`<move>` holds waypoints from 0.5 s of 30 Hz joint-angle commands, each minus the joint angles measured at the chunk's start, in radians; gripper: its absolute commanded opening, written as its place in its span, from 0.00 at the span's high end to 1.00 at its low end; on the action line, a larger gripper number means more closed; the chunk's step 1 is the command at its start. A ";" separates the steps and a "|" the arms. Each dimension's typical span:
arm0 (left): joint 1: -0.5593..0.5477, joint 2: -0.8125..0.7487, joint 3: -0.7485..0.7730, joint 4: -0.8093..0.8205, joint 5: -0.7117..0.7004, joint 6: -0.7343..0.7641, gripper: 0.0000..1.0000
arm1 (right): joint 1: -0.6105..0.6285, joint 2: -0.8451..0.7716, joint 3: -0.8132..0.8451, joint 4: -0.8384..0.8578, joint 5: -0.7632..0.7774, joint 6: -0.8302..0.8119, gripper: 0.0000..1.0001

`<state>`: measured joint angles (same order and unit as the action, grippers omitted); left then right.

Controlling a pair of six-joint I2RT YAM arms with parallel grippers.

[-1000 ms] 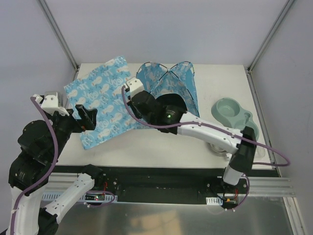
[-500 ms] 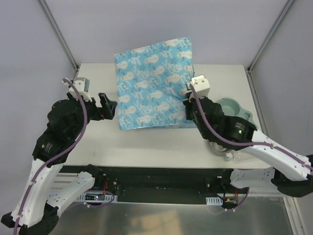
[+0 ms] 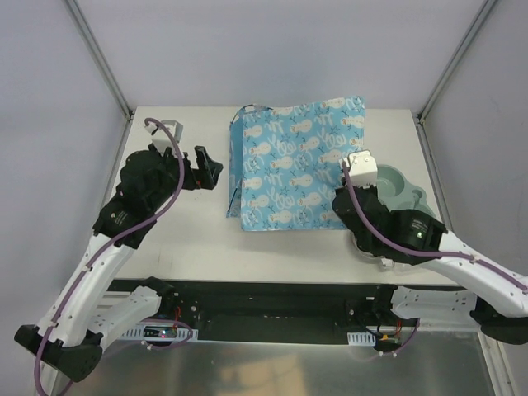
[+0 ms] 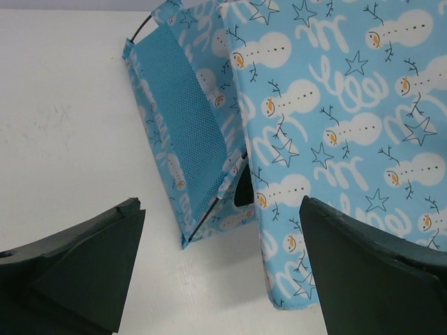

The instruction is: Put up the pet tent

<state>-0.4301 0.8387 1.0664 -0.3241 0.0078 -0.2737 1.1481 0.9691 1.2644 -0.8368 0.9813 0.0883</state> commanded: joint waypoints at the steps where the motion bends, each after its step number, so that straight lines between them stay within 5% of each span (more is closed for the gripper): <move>1: 0.005 0.074 -0.026 0.069 0.030 -0.004 0.04 | -0.011 0.017 -0.019 -0.058 0.082 0.057 1.00; 15: 0.007 0.316 -0.091 0.214 0.194 0.093 0.12 | -0.018 -0.019 -0.027 -0.088 0.036 0.065 1.00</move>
<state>-0.4301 1.1385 0.9920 -0.2256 0.1139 -0.2260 1.1355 1.0382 1.2129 -0.8974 1.0340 0.1436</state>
